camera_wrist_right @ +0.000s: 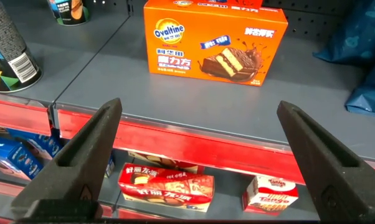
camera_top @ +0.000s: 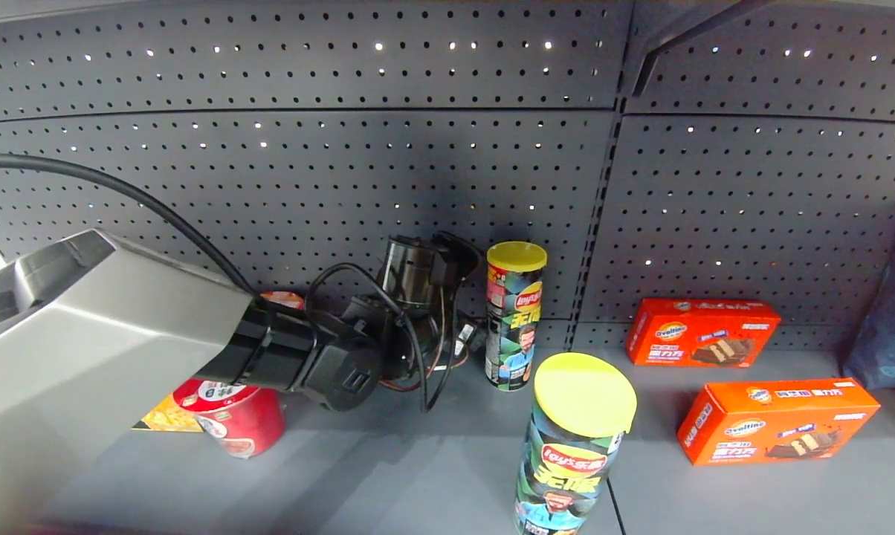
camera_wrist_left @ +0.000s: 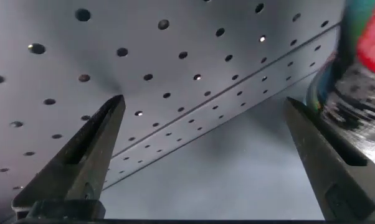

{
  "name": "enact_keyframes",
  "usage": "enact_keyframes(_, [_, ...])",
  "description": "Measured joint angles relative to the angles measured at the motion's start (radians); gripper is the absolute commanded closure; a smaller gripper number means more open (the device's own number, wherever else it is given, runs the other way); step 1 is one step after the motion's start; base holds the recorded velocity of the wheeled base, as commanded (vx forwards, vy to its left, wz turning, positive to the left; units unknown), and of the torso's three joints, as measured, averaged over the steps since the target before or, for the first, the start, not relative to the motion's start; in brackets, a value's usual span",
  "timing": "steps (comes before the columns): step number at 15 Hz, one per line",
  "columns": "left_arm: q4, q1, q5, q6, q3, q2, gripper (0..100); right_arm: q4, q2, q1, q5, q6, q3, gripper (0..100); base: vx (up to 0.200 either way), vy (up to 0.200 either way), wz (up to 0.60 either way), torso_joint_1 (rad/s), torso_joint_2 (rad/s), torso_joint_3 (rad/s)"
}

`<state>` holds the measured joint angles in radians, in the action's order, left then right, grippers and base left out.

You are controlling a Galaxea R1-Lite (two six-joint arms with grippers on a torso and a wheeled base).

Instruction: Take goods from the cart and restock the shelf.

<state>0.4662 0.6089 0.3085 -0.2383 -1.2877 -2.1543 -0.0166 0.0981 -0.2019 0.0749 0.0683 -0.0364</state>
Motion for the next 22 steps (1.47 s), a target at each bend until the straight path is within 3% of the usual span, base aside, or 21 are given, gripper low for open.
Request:
enact_keyframes(6, [-0.004, 0.005, 0.000, 0.003, -0.080, -0.045, 0, -0.001, 0.000, 0.000, 0.000, 0.000, 0.001, 0, 0.000, 0.000, 0.00, 0.000, 0.00, 0.000])
enact_keyframes(12, [-0.001, 0.010, -0.001, 0.002, -0.076, -0.051, 0, 0.000, 0.000, -0.001, 0.000, 0.000, 0.001, 0, 0.000, 0.000, 0.00, 0.000, 0.00, 0.000])
enact_keyframes(18, [0.001, 0.006, 0.001, 0.002, -0.001, -0.011, 0, 0.000, 0.000, 0.000, -0.001, 0.000, 0.001, 0, 0.000, 0.000, 0.00, 0.000, 0.00, 0.000])
enact_keyframes(22, [0.003, 0.001, 0.002, 0.003, 0.104, 0.082, 0, 0.006, 0.000, 0.000, -0.012, -0.019, 0.001, 0, 0.000, 0.000, 0.00, 0.000, 0.00, 0.000])
